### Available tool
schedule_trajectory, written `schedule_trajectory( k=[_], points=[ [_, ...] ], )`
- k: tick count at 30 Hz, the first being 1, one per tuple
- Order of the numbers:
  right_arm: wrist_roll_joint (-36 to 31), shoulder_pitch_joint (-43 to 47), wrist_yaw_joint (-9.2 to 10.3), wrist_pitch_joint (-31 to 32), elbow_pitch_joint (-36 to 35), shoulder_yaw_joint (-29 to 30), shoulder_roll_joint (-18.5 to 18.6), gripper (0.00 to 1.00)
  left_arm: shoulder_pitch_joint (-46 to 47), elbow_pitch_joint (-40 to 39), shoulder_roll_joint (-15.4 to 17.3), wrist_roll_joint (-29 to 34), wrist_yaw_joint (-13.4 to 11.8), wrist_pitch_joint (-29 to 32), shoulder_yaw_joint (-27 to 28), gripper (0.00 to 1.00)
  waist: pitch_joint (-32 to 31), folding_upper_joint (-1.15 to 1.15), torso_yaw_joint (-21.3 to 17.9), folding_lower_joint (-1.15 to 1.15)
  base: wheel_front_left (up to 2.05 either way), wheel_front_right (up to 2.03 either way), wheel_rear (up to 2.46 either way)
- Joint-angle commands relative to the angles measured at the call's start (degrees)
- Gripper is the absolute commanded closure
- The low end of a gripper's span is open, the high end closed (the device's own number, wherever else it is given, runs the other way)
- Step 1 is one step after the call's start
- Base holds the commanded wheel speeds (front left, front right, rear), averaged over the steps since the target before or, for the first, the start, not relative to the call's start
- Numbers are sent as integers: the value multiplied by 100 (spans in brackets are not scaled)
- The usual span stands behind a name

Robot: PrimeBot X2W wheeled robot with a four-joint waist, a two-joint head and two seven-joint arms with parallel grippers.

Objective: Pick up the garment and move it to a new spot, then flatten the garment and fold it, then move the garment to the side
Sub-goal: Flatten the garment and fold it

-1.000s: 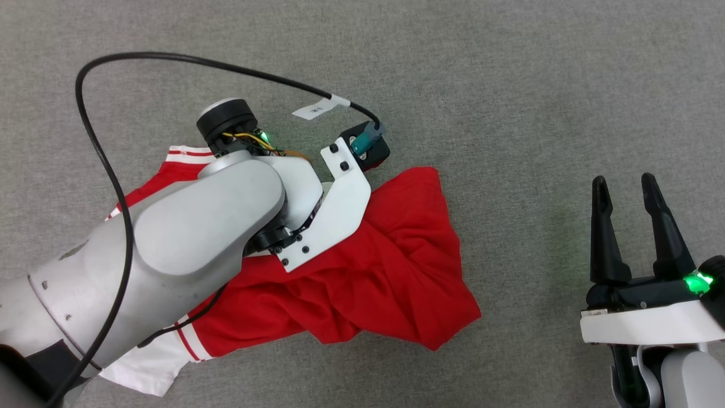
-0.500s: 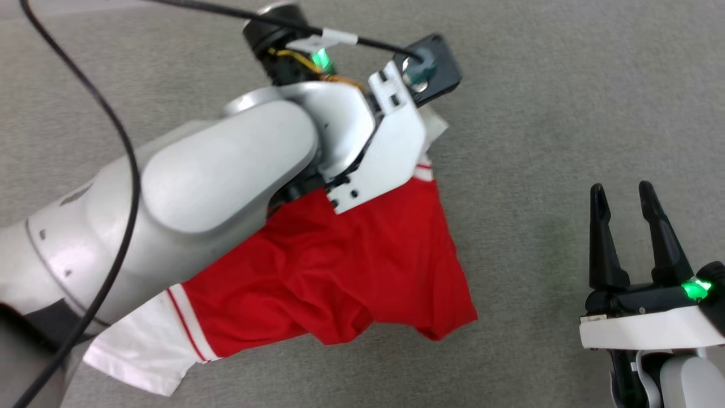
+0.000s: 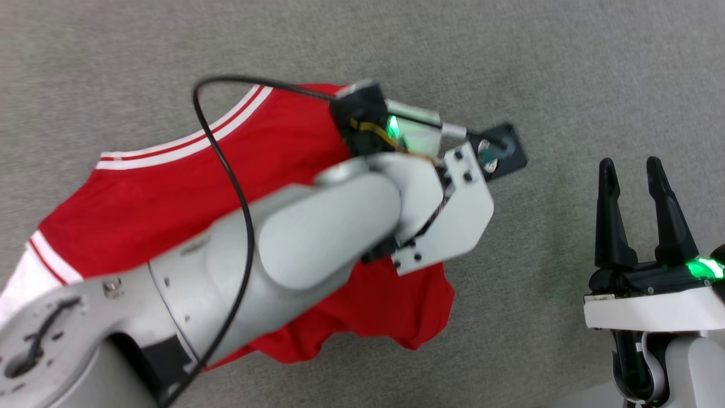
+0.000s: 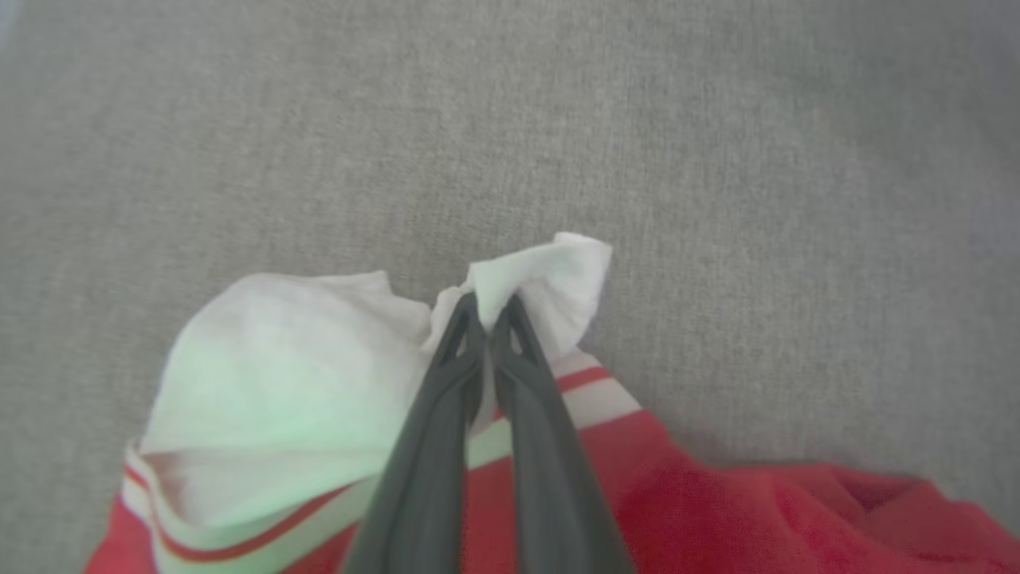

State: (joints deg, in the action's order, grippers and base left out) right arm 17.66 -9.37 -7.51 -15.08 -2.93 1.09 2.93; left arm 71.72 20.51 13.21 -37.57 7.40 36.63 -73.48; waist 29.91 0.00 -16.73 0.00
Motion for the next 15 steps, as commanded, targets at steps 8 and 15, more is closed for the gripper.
schedule_trajectory(
  k=[8, 15],
  points=[
    [35, -184, 4, -13, 36, -20, -8, 0, -612, -198, 128, 150, 18, 311, -62, 0, 158, 0, -123, 0, 0, 0, 0],
    [-131, 10, 4, -13, 35, 85, -6, 0, -44, -29, 76, 234, -1, -1337, 9, 0, -236, 0, 169, 0, 0, 0, 0]
  ],
)
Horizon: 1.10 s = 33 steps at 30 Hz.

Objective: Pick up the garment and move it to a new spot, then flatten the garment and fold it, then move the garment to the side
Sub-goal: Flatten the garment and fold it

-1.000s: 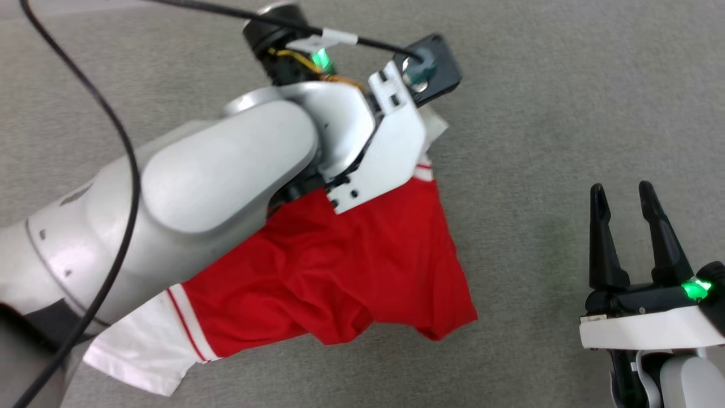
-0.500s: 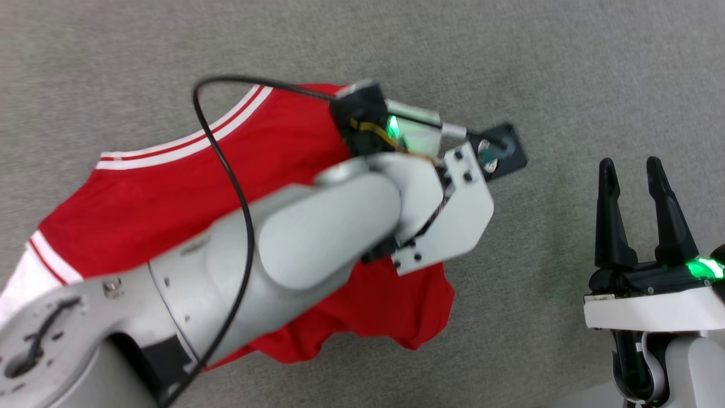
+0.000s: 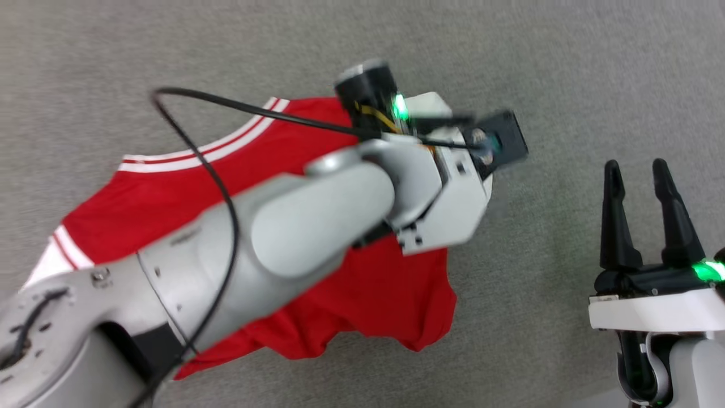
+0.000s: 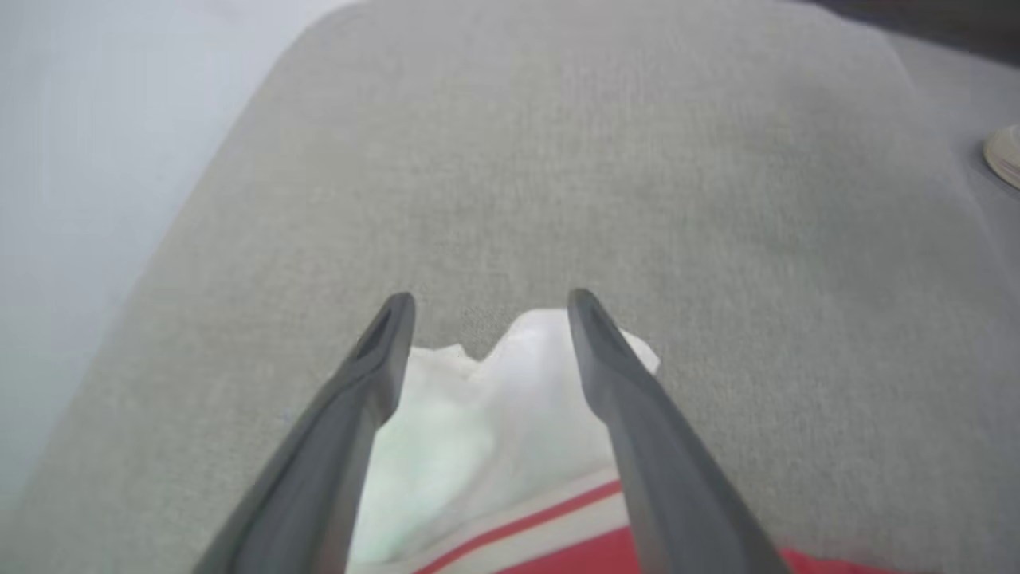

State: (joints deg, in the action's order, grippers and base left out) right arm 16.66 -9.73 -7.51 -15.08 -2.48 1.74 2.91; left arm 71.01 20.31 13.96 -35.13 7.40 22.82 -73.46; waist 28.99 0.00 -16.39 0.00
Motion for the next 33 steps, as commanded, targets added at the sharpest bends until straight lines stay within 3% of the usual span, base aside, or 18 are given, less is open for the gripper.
schedule_trajectory(
  k=[1, 4, 6, 12, 17, 23, 28, 33],
  points=[
    [-58, 70, 4, -13, -23, 50, -4, 0, 103, 104, 4, -35, -1, -364, 6, 0, -237, 0, 201, 0, 0, 0, 0],
    [-186, 174, 4, -13, -58, 125, -4, 0, 255, 528, 13, -27, -9, -1513, 151, 0, -509, 0, 407, 0, 0, 0, 0],
    [-305, 221, 4, -13, -74, 156, -5, 0, 218, 774, 10, 86, -195, -2151, 320, 0, -696, 0, 552, 0, 0, 0, 0],
    [-684, 128, 3, -13, -224, 300, -5, 0, -445, 1186, 368, 163, -1297, -3526, 914, 0, -1154, 0, 909, 0, 0, 0, 0],
    [-1155, -111, 4, -13, -376, 468, -3, 0, -1304, 972, 823, -3, -2062, -3797, 1624, 0, -1416, 0, 1198, 0, 0, 0, 0],
    [-1674, -505, 4, -13, -491, 516, 50, 0, -2760, -227, 1274, 354, -2817, -3800, 2780, 0, -1590, 0, 1513, 0, 0, 0, 0],
    [-1811, -922, 4, -12, -395, 279, 486, 0, -4074, -963, 1337, 682, -3193, -3801, 3704, 0, -1711, 0, 1676, 0, 0, 0, 0],
    [-1731, -1324, 4, -12, 231, -261, 1171, 0, -5172, -1464, 1125, 1052, -3328, -3802, 4450, 0, -1840, 0, 1769, 0, 0, 0, 0]
  ],
)
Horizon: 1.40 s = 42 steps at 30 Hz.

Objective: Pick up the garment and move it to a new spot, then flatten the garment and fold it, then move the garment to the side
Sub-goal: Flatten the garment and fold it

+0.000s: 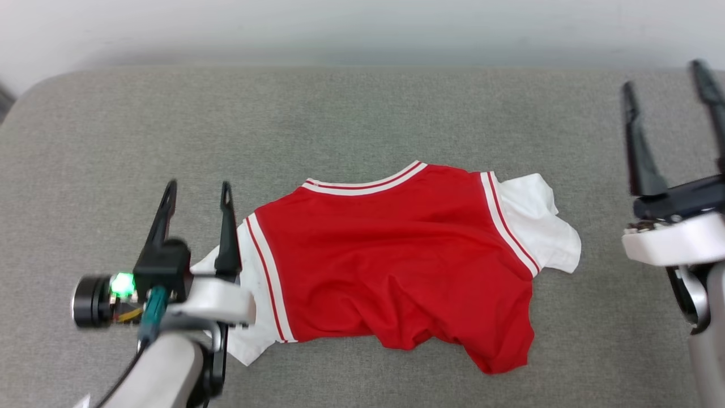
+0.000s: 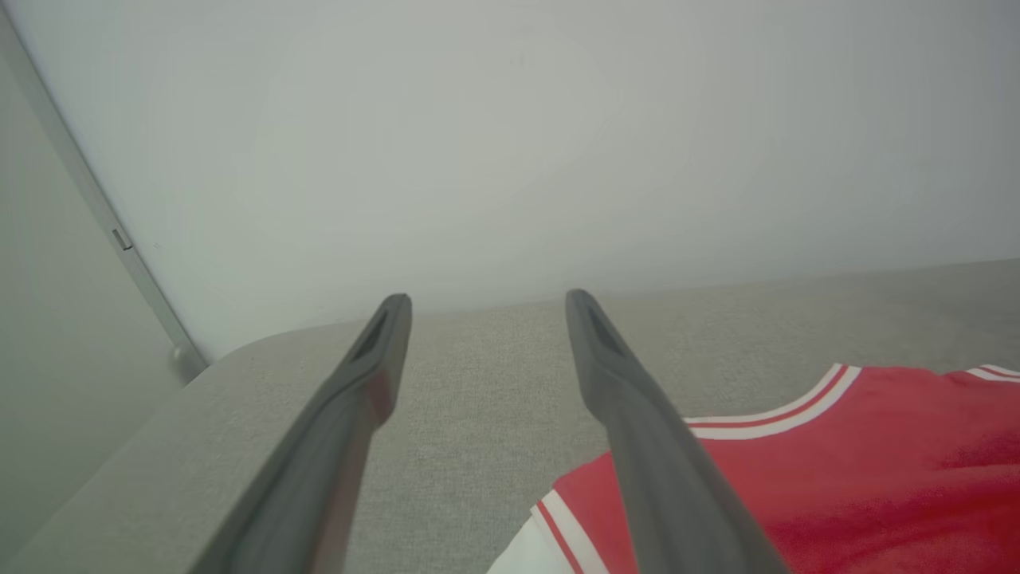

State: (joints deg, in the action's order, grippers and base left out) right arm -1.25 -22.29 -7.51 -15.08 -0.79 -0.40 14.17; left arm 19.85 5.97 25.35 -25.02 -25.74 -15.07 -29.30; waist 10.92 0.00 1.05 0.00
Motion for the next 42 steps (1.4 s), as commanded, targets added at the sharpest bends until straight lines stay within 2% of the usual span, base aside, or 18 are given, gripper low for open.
schedule_trajectory(
  k=[1, 5, 11, 17, 21, 24, 27, 32, 37, 40, 41, 42],
  points=[
    [124, -173, 4, 65, 301, -240, 230, 0, -251, -115, -75, 129, -32, -12, 150, 0, -56, 0, 37, 0, 0, 0, 0],
    [528, -661, 5, 1044, 861, -1138, 1058, 0, -813, -366, -342, 436, 43, -13, 560, 0, -111, 0, 104, 0, 0, 0, 0],
    [1730, -1350, 5, 2872, 899, -2526, 2159, 0, -1279, -526, -726, 827, 285, -13, 1096, 0, -41, 0, 189, 0, 0, 0, 0],
    [3324, -1946, 5, 5094, 820, -3772, 2957, 0, -1332, -611, -1038, 1188, 594, -13, 1469, 0, 147, 0, 289, 0, 0, 0, 0],
    [3992, -2263, 5, 6115, 930, -4325, 3282, 0, -1265, -684, -1246, 1437, 753, -13, 1586, 0, 341, 0, 402, 0, 0, 0, 0],
    [4342, -2448, 5, 6532, 1132, -4528, 3341, 0, -1192, -726, -1409, 1550, 870, -13, 1692, 0, 520, 0, 480, 0, 0, 0, 0],
    [4476, -2568, 5, 6622, 1472, -4545, 3222, 0, -1098, -798, -1545, 1678, 978, -13, 1771, 0, 727, 0, 546, 0, 0, 0, 0],
    [4512, -2600, 5, 6475, 2126, -4556, 2919, 0, -968, -870, -1741, 1849, 1140, -14, 1891, 0, 1073, 0, 633, 0, 0, 0, 0],
    [4529, -2309, 5, 6241, 2631, -4958, 2583, 0, -882, -825, -1876, 1945, 1278, -14, 2001, 0, 1228, 0, 654, 0, 0, 0, 0],
    [4582, -2341, 7, 5831, 2729, -5026, 2413, 2, -897, -785, -1941, 1995, 1345, -14, 2085, 0, 1204, 0, 598, 0, 0, 0, 0],
    [4586, -2392, 6, 5682, 2736, -5050, 2403, 81, -921, -761, -1957, 2011, 1354, -14, 2115, 0, 1168, 0, 568, 0, 0, 0, 0],
    [4621, -2444, 6, 5564, 2737, -5063, 2425, 100, -940, -743, -1968, 2030, 1383, -14, 2134, 0, 1121, 0, 546, 0, 0, 0, 0]
  ],
)
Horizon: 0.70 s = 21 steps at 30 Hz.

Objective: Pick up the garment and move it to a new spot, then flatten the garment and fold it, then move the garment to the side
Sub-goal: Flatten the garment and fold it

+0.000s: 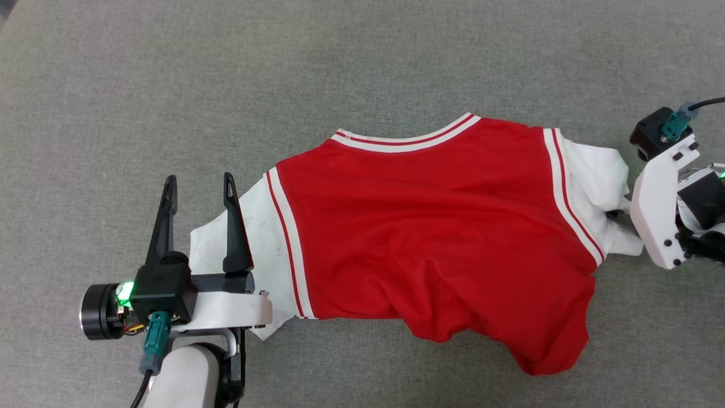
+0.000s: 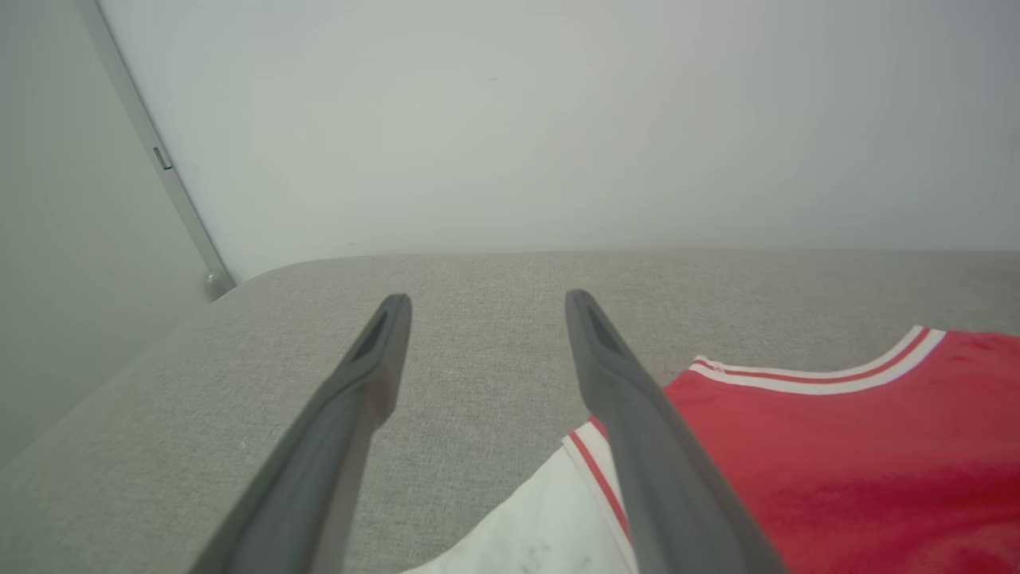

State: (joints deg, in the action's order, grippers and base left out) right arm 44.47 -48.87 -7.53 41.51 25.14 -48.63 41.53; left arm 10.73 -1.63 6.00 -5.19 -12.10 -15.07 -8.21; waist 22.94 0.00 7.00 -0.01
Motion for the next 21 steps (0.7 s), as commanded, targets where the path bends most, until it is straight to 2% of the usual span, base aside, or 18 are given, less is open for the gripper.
schedule_trajectory(
  k=[1, 7, 14, 18, 21],
  points=[
    [73, 154, 8, -233, 124, -244, -260, 100, -41, 44, -35, 54, 44, -14, 54, 0, -139, 0, -71, 1, 0, 0, 0],
    [285, -162, 8, -992, -181, -133, 331, 100, -197, 153, -86, 112, 152, -14, 191, 0, -528, 0, -270, 1, 0, 0, 0],
    [497, 378, 8, -1384, -662, -126, 993, 100, -354, 165, -135, 148, 250, -14, 322, 0, -777, 0, -481, 1, 0, 0, 0],
    [646, 870, 7, -1446, -684, -31, 1092, 100, -393, 183, -153, 157, 296, -14, 362, 0, -800, 0, -533, 1, 0, 0, 0],
    [760, 1408, 8, -1506, -496, 29, 983, 100, -411, 217, -164, 197, 324, -14, 390, 0, -794, 0, -571, 1, 0, 0, 0]
  ],
)
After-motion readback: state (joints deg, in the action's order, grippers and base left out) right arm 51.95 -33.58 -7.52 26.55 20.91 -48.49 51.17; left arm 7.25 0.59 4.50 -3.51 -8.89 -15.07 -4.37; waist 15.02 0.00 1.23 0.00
